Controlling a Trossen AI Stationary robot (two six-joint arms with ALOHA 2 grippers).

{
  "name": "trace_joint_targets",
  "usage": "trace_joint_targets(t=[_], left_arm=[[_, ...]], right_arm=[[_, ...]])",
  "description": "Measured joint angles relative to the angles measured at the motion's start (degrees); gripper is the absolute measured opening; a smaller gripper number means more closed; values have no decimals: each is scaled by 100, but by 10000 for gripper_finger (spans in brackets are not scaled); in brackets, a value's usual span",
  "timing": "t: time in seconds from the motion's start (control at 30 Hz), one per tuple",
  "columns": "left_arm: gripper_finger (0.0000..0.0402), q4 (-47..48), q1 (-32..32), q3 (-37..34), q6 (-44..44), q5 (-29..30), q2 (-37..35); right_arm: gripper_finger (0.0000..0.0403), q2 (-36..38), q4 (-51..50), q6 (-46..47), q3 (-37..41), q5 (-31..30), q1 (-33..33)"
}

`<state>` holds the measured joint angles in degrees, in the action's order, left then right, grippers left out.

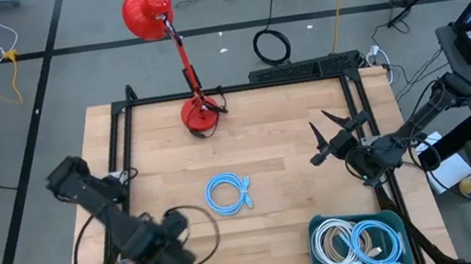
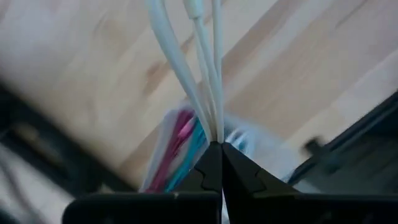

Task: Pick & Place USB Port
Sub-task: Put the white brown charger cable into the transparent bin

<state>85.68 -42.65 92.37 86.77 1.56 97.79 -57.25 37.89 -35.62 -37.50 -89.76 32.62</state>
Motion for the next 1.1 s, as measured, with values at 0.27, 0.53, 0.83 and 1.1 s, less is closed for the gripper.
trace_joint_targets(t=[0.27, 0.53, 0.83, 1.1], left_arm=[[0, -252, -1283, -1, 816, -673, 4], [0, -610, -1929, -97, 1122, -209, 54], [0, -2194, -1810, -1235, 376, -463, 62], [0, -2616, -1802, -1611, 290, -657, 60]], right_arm=[[196, 0, 1, 8, 0, 2, 0], [196, 0, 2, 92, 0, 4, -1], [196, 0, 2, 92, 0, 7, 0], [196, 0, 2, 90, 0, 7, -2]])
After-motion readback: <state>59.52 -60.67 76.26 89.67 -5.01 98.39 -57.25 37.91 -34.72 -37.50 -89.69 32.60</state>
